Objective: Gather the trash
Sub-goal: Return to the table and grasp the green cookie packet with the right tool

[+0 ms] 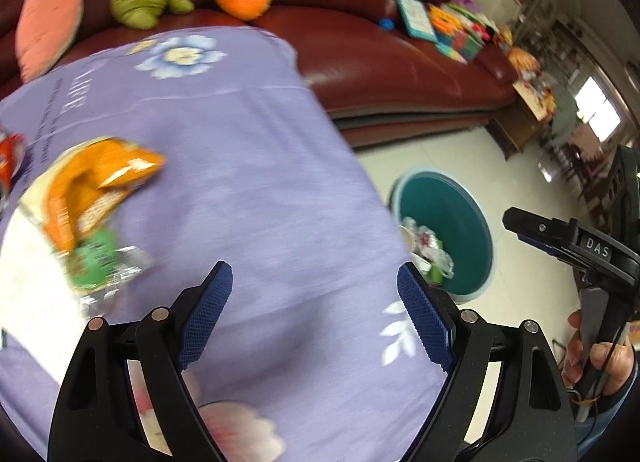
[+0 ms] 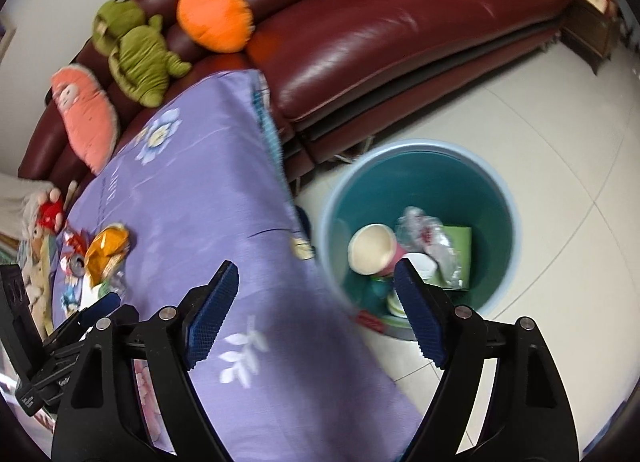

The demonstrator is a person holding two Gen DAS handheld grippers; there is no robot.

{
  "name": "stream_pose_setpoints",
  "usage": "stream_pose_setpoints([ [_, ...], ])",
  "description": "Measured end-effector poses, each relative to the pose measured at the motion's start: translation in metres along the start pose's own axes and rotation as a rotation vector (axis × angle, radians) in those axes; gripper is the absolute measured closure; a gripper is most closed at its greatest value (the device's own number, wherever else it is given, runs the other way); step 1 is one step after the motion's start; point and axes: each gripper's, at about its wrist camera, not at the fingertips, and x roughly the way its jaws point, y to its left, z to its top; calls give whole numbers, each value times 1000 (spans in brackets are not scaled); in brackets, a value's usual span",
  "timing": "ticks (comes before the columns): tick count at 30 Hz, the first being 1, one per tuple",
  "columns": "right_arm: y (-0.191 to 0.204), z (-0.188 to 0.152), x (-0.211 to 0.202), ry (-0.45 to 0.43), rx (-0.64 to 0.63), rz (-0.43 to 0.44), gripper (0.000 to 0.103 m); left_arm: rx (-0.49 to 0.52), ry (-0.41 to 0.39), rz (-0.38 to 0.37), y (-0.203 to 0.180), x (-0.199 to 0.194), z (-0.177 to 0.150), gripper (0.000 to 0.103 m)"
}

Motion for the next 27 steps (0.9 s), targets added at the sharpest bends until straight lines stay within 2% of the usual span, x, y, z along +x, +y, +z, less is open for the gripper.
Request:
stream_pose_setpoints([
  [11, 104, -8, 15, 46, -175, 36, 27, -112, -70, 108, 101, -54, -23, 18],
  [18, 188, -24, 43, 123, -352, 80, 26, -203, -109, 180, 177, -86, -46, 18],
  [27, 277, -51, 82, 215, -546, 125, 26, -298, -160, 237, 244, -121, -64, 18],
])
